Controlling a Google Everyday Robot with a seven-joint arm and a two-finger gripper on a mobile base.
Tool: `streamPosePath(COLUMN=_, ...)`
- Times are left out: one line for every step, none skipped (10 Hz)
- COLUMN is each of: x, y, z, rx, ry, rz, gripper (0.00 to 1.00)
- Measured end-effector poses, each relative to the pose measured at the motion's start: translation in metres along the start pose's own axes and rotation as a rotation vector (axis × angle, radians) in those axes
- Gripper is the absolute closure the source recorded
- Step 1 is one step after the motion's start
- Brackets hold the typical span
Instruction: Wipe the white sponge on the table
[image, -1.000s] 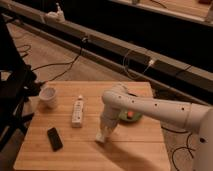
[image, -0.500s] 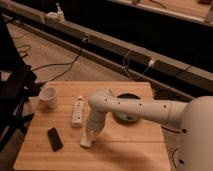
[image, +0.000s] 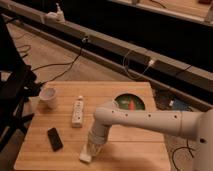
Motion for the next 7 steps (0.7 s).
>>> streamPosePath(x=0.005, y=0.021, z=-0.005, rx=0.008, ry=0.012, rz=0.056, gripper=1.00)
streamPosePath(x=0.012, y=0.040, z=-0.014, rx=0.019, ry=0.031, rz=0.104, gripper=1.00)
streamPosePath(x=0.022, y=0.054, z=-0.024, rx=0.032, ry=0.052, rz=0.142, gripper=1.00)
streamPosePath(x=0.036, y=0.064, z=-0.038, rx=0.048, ry=0.079, rz=0.170, gripper=1.00)
streamPosePath(x=0.047, y=0.069, z=-0.048, rx=0.049, ry=0.097, rz=0.174, gripper=1.00)
streamPosePath(x=0.059, y=0.068, z=-0.058, rx=0.042, ry=0.116, rz=0.164, gripper=1.00)
streamPosePath(x=0.073, y=0.057, z=-0.069, rx=0.039, ry=0.138, rz=0.137, gripper=1.00)
